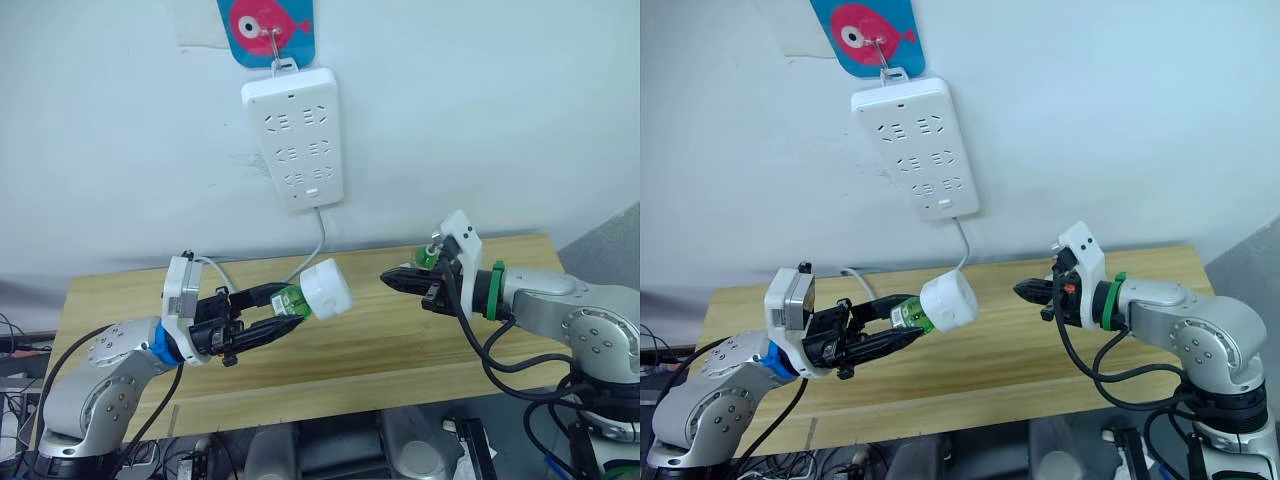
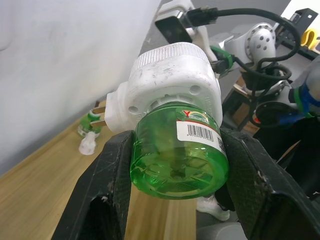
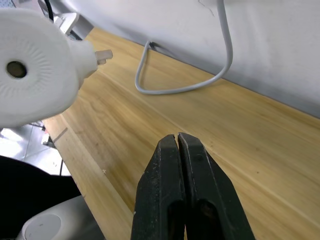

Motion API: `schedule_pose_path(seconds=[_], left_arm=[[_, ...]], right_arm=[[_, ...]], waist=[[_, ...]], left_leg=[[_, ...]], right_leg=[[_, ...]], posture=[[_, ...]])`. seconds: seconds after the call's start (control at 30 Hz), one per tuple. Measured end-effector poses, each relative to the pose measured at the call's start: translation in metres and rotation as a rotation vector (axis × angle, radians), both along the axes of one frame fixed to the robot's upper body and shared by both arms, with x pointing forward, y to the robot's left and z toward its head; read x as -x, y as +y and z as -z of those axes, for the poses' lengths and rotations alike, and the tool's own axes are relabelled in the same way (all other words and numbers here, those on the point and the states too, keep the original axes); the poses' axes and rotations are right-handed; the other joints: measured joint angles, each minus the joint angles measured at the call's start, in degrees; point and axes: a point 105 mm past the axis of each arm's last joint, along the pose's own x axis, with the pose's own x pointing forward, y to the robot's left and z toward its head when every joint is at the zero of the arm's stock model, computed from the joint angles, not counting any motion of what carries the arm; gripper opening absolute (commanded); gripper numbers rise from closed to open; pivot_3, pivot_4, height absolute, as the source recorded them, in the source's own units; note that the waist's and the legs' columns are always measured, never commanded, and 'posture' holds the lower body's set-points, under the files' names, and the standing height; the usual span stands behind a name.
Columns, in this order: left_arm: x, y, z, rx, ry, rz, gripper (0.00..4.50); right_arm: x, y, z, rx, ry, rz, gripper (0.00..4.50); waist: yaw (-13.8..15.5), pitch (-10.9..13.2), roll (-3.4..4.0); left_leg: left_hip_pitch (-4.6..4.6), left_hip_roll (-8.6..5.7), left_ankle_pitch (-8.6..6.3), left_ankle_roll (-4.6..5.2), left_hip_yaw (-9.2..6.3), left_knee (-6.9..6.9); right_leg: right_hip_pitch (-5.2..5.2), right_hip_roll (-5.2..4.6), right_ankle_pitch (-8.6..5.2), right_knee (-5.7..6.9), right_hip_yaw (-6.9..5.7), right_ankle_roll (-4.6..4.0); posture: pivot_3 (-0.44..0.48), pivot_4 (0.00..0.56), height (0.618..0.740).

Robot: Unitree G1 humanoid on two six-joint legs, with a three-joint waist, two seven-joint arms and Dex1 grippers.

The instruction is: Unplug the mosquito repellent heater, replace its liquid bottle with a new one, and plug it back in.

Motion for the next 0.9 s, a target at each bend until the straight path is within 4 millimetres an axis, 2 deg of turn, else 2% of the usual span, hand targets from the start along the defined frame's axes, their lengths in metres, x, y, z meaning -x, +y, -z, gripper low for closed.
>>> schedule_pose_path(seconds=[0.57, 0.9], left_arm=[[0.012, -0.004, -0.002, -0.007, 0.077, 0.081, 2.28], [0.016, -0.008, -0.007, -0.004, 0.093, 0.142, 2.28]], right_arm=[[0.004, -0.005, -0.005, -0.013, -0.019, 0.019, 0.07], [-0.001, 0.008, -0.024, -0.038, -0.071, -0.051, 0.07]], waist=[[-0.2, -0.7, 0.02], [-0.3, -0.7, 0.03]], left_leg=[[0.09, 0.01, -0.03, 0.08, 0.02, 0.00], [0.12, 0.01, -0.11, 0.24, 0.02, 0.01]], right_leg=[[0.06, 0.02, 0.00, 0.04, 0.07, 0.00], [0.08, 0.03, 0.00, 0.05, 0.08, 0.00]], posture=[[-0.266, 0.268, 0.740], [-0.260, 0.280, 0.740]])
